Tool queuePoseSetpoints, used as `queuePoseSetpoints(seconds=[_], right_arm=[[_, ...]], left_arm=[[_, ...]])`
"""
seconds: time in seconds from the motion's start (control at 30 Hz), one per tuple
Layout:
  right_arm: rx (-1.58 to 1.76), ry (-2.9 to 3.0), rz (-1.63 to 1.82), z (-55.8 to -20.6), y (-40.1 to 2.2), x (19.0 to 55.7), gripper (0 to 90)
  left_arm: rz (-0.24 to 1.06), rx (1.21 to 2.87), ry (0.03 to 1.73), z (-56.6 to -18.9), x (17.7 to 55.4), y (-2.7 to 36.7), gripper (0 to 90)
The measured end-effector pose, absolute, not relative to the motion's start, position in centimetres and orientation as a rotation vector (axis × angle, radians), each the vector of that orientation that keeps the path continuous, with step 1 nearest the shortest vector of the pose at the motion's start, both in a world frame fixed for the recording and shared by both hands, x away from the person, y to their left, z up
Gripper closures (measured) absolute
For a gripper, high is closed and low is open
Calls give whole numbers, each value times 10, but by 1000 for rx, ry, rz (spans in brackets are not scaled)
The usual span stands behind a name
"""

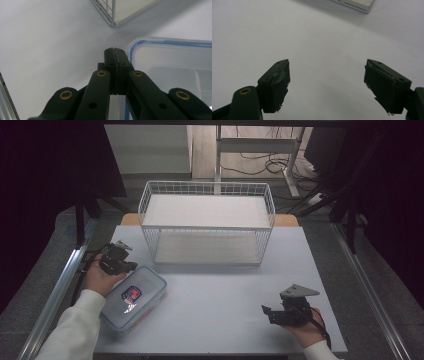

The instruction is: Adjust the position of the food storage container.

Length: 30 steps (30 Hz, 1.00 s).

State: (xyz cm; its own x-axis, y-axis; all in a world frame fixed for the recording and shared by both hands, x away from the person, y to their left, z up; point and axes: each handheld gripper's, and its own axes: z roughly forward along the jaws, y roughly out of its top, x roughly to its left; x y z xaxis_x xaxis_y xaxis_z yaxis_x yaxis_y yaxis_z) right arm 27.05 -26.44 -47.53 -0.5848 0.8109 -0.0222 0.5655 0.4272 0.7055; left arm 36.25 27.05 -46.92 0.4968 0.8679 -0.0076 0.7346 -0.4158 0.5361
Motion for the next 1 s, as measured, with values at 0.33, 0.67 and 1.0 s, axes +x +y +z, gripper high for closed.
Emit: queuePoseSetpoints(seconds=[0.33, 0.67, 1.0], right_arm=[[1167, 2335, 930, -477, -263, 271, 219], [1169, 2337, 925, -477, -263, 271, 219], [1171, 2334, 928, -477, -264, 270, 219]], left_arm=[[311, 2255, 1265, -470, 364, 255, 900], [202, 2271, 1146, -470, 356, 222, 900], [294, 2255, 1120, -443, 324, 244, 900]])
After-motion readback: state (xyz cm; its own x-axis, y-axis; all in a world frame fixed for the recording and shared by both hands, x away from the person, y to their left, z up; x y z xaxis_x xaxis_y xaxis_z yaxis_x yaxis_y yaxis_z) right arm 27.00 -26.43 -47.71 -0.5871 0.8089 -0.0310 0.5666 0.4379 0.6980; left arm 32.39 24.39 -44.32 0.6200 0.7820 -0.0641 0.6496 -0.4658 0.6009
